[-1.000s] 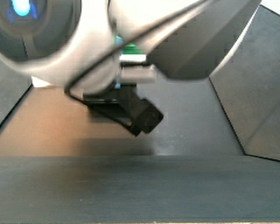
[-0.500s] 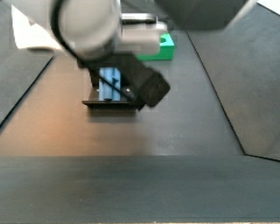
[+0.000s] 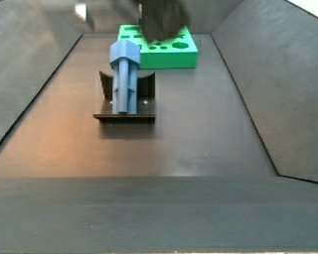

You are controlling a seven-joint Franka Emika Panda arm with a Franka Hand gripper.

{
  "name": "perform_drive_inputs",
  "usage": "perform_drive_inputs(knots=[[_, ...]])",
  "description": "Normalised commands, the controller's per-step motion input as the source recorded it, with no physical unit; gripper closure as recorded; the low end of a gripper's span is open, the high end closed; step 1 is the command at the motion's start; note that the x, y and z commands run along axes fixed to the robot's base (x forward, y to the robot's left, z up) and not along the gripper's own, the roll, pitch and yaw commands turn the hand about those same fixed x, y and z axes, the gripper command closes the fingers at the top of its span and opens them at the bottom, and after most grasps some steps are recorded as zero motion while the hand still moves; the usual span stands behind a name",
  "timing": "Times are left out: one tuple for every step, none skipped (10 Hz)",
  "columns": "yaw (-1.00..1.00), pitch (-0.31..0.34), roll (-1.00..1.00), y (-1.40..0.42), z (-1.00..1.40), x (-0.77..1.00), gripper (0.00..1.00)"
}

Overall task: Pick up the 3 prong object. Move up. Place the 3 prong object on the fixture. Regrasp the 3 prong object. Move to above the board. Insert the 3 prong object.
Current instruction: Regrasp the 3 prong object.

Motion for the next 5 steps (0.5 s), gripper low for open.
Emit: perform_drive_inputs(knots=[[0.01,0.054,1.0,-1.0,0.77,-0.05,0.0],[0.01,0.052,1.0,-0.99,0.67,-0.05,0.0],[0.01,0.05,1.0,-0.79,0.43,-0.04,0.0],[0.01,0.047,1.0,-0.58,0.2,-0.03,0.0],[0.01,0.045,1.0,-0.3,0.08,-0.01,0.0]])
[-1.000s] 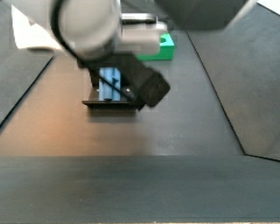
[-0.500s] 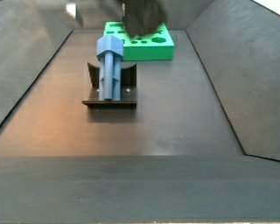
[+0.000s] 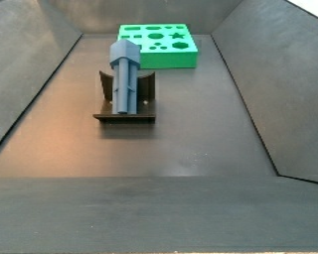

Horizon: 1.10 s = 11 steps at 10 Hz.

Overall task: Pick up the 3 prong object. Move up. Place the 3 prong object on the fixture. Regrasp the 3 prong object. Move to above the board. Insert the 3 prong object.
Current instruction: Regrasp the 3 prong object.

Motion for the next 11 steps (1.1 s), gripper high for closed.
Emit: perform_drive_inputs(knots=[[0.01,0.044,1.0,-0.1,0.07,-0.02,0.0],[0.01,0.042,1.0,-0.04,0.05,-0.01,0.0],[0.01,0.039,1.0,-0.05,0.03,0.0,0.0],[0.01,0.038,1.0,-0.04,0.01,0.01,0.0],[0.01,0.039,1.0,-0.02,0.01,0.01,0.0],[0.02,0.043,1.0,-0.02,0.01,0.01,0.0],[0.02,0.052,1.0,-0.02,0.01,0.01,0.0],[0.02,0.058,1.0,-0.02,0.01,0.03,0.0],[0.02,0.068,1.0,-0.02,0.0,0.04,0.0],[0.03,0.082,1.0,-0.03,0.0,0.06,0.0],[0.04,0.095,1.0,-0.03,0.0,0.07,0.0]])
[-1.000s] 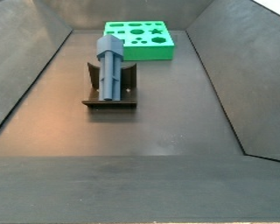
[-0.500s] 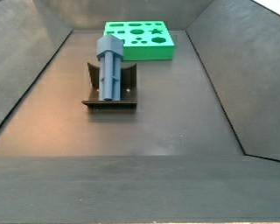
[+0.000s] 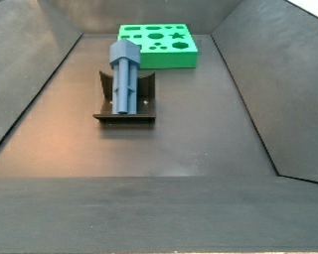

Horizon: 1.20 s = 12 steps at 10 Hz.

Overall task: Pick up the 3 prong object. Move up. Place the 3 prong object on the fixture. Regrasp the 3 prong object. Move to above the board. Insert the 3 prong object.
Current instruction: Regrasp the 3 prong object.

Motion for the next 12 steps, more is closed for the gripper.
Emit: perform_drive_inputs(knots=[[0.04,0.107,1.0,-0.03,0.0,0.07,0.0],[0.05,0.128,1.0,-0.04,-0.01,0.09,0.0],[0.06,0.147,1.0,-0.04,-0.01,0.1,0.0],[0.08,0.181,1.0,-0.04,-0.01,0.11,0.0],[0.1,0.195,1.0,-0.04,-0.01,0.11,0.0],[0.15,0.233,1.0,-0.05,-0.01,0.11,0.0],[0.19,0.248,1.0,-0.05,-0.01,0.11,0.0],[0.23,0.232,0.84,-0.05,-0.01,0.11,0.0],[0.26,0.186,0.61,-0.06,-0.01,0.12,0.0],[0.26,0.146,0.43,-0.06,-0.01,0.12,0.0],[0.26,0.104,0.3,-0.05,0.0,0.12,0.0],[0.25,0.062,0.22,-0.04,0.0,0.1,0.0]])
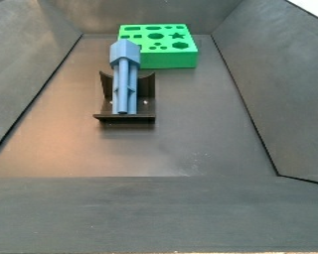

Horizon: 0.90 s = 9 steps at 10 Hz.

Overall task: Pick up the 3 prong object. Move up. Place the 3 prong object on the fixture. Regrasp the 3 prong object. Move to above the board. Insert the 3 prong object.
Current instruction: Regrasp the 3 prong object.

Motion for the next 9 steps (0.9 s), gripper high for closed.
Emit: perform_drive_inputs(knots=[[0.24,0.022,0.2,-0.05,-0.01,0.09,0.0],[0.22,-0.005,0.18,-0.05,-0.01,0.09,0.0],[0.18,0.002,0.25,0.04,-1.0,0.04,0.0],[0.15,-0.006,0.25,0.04,-1.0,0.04,0.0],[0.13,-0.032,0.22,0.04,-1.0,0.05,0.0],[0.11,-0.048,0.18,0.03,-1.0,0.05,0.0],[0.08,-0.066,0.13,0.03,-1.0,0.06,0.0],[0.06,-0.076,0.1,0.02,-1.0,0.07,0.0],[0.04,-0.076,0.08,0.02,-1.0,0.08,0.0]])
